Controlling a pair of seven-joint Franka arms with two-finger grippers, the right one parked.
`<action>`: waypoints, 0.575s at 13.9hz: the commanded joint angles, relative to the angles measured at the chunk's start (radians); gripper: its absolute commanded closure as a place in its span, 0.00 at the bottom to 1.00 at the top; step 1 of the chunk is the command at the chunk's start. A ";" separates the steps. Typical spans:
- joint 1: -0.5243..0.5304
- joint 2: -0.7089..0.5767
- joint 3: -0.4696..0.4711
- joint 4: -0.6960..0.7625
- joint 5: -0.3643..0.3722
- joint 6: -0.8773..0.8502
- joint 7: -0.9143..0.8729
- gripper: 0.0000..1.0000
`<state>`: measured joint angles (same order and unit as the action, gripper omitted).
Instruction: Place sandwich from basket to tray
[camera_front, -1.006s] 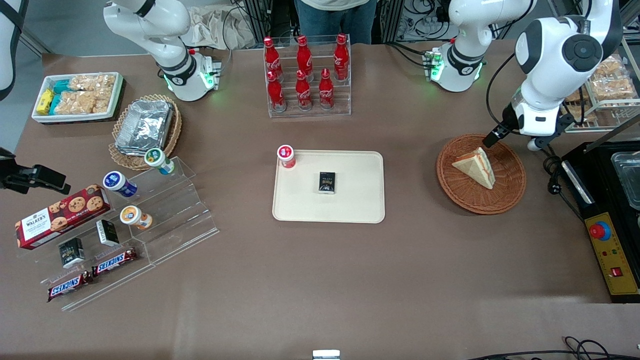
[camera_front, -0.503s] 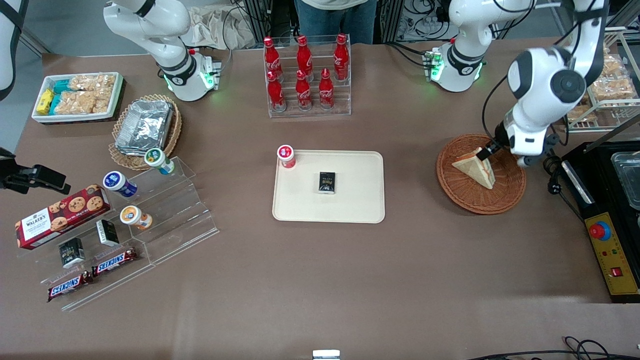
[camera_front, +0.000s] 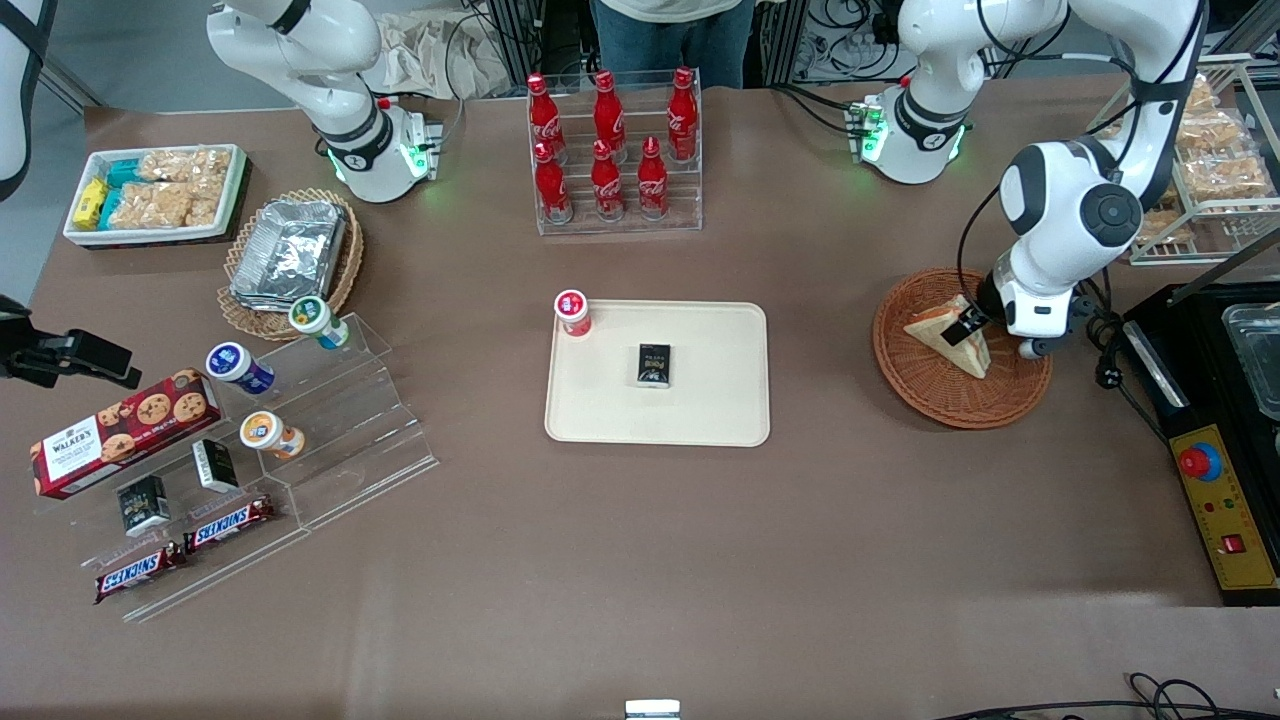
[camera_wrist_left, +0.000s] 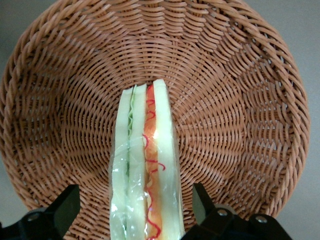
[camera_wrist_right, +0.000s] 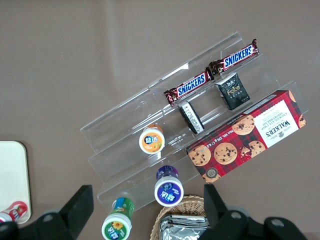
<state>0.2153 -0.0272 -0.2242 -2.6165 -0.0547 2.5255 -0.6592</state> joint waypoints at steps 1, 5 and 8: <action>0.003 0.030 -0.006 -0.027 0.013 0.052 -0.020 0.00; 0.004 0.053 -0.006 -0.028 0.012 0.056 -0.059 0.07; 0.003 0.052 -0.006 -0.025 0.012 0.056 -0.063 0.74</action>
<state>0.2152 0.0283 -0.2243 -2.6357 -0.0550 2.5627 -0.6951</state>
